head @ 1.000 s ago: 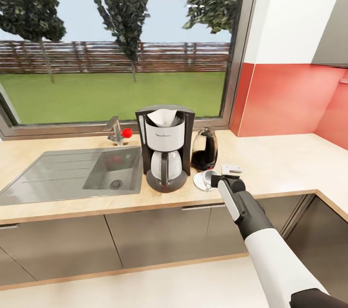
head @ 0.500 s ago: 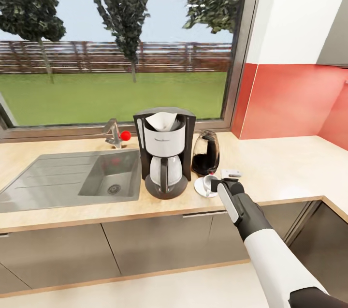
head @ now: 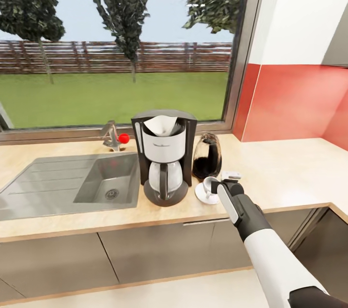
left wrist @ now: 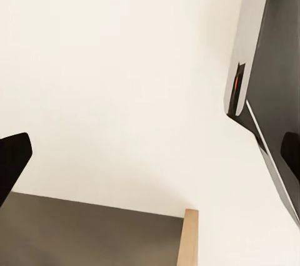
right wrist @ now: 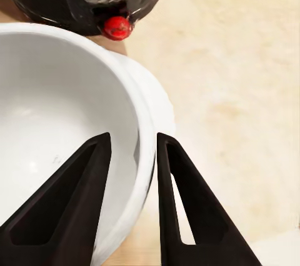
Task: Set up a coffee station on the kitchen countertop: keep the coffee maker on the countertop, move the bottle of coffee from the kitchen shelf to the counter next to the coffee maker, place a paper coffee filter on top of the coffee maker, put the saucer next to the coffee maker with the coffee cup on the saucer, and place the electric kettle next to the coffee maker.
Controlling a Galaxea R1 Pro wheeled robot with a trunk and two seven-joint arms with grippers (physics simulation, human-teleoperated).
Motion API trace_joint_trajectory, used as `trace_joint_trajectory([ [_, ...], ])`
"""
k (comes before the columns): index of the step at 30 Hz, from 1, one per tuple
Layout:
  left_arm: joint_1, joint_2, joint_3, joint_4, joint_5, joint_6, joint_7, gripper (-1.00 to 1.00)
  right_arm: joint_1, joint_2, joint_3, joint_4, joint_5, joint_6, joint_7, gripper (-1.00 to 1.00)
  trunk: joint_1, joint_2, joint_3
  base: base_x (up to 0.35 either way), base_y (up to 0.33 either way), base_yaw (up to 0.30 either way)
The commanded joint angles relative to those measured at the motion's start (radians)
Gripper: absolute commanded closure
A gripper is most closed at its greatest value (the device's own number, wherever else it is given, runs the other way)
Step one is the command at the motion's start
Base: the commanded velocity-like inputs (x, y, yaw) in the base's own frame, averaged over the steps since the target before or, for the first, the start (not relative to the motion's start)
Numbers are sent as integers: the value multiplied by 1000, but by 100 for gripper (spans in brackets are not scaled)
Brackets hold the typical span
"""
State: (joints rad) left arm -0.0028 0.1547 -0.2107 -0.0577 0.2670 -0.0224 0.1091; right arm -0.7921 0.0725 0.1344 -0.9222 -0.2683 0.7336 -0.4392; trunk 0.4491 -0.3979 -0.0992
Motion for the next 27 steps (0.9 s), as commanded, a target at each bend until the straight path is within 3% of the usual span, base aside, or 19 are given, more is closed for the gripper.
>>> trace_joint_trajectory([
  [1, 0, 0, -9, -1, 9, -2, 3, -100, -1, 0, 2, 0, -11, 2, -9, 100, 1, -2, -2, 114, 0, 0],
  [27, 0, 1, -9, -1, 9, -3, 3, -100, -1, -4, 2, 6, -11, 1, -10, 100, 1, -2, -2, 7, 0, 0],
])
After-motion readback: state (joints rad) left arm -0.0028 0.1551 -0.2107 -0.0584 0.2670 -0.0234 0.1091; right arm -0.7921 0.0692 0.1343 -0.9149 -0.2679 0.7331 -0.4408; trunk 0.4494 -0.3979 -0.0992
